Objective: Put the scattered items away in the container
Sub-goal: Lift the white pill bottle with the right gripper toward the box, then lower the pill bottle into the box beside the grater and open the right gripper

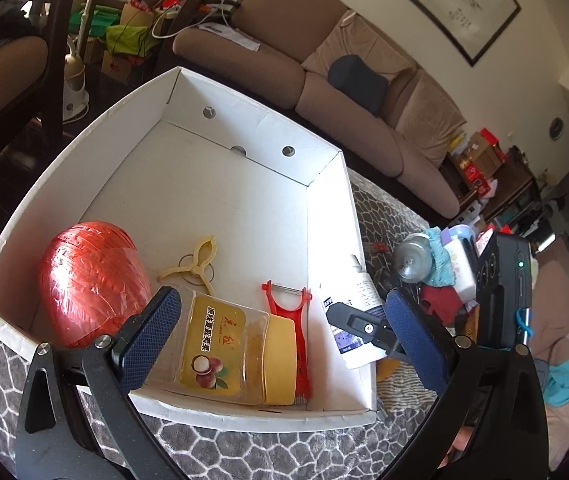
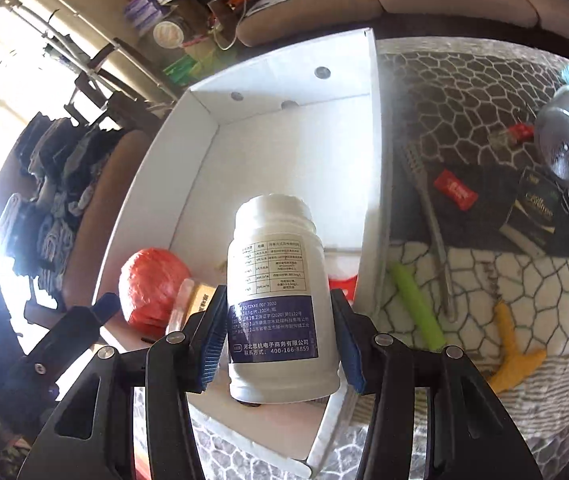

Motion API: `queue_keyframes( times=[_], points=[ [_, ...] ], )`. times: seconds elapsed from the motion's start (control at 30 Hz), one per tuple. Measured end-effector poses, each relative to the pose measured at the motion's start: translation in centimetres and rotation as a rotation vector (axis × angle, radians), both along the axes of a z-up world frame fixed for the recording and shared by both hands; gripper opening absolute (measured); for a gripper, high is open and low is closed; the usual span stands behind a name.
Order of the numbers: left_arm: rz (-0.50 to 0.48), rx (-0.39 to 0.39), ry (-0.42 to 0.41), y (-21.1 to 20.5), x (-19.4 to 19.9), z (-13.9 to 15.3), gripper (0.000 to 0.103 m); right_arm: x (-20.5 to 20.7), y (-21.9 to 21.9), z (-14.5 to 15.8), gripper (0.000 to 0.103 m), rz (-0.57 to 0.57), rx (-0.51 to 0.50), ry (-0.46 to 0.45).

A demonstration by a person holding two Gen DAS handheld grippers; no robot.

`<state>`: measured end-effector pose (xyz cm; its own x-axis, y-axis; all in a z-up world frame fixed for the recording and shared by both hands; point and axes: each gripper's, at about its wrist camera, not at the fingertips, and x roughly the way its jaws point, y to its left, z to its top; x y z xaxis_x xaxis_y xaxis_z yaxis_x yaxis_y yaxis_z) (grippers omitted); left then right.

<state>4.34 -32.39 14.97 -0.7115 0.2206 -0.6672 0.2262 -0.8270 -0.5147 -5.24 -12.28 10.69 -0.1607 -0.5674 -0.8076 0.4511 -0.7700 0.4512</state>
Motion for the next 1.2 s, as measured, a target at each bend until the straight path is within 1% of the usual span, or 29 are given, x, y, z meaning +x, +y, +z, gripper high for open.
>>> queue_keyframes(
  times=[0.07,0.23,0.33,0.47,0.67,0.7,0.73,0.77,0.8,0.93,1.07,1.2],
  points=[
    [0.001,0.009,0.002,-0.3,0.1,0.0,0.103,0.9,-0.2,0.1,0.051,-0.014,0.038,0.041],
    [0.006,0.029,0.013,-0.7,0.7,0.0,0.103,3.0,-0.7,0.0,0.050,0.014,0.127,0.076],
    [0.007,0.041,0.018,-0.9,1.1,0.1,0.103,4.0,-0.8,-0.1,0.050,0.039,0.159,0.085],
    [0.001,0.043,0.018,-0.9,1.3,0.1,0.103,4.3,-0.7,0.1,0.050,0.061,0.186,0.085],
    [0.006,0.055,0.023,-1.3,1.3,0.1,0.103,4.5,-1.9,0.9,0.051,0.128,0.291,0.114],
    [0.006,0.058,0.023,-1.3,1.3,0.1,0.103,4.4,-2.2,1.1,0.052,0.134,0.316,0.134],
    [0.007,0.060,0.022,-1.3,1.3,0.0,0.103,4.3,-2.3,1.5,0.059,0.126,0.341,0.163],
    [0.006,0.061,0.022,-1.3,1.3,0.0,0.103,4.1,-2.4,2.0,0.066,0.116,0.341,0.190],
    [0.004,0.060,0.021,-1.2,1.2,0.0,0.103,3.9,-2.4,2.5,0.067,0.112,0.324,0.207],
    [-0.001,0.052,0.019,-0.9,1.1,0.1,0.103,3.1,-2.8,4.0,0.069,0.106,0.285,0.250],
    [-0.001,0.055,0.014,-0.8,1.1,-0.1,0.103,2.5,-3.0,4.6,0.071,0.100,0.252,0.251],
    [-0.021,0.060,0.007,-0.3,0.8,-0.3,0.103,2.4,-1.8,5.0,0.073,0.080,0.218,0.273]
  ],
)
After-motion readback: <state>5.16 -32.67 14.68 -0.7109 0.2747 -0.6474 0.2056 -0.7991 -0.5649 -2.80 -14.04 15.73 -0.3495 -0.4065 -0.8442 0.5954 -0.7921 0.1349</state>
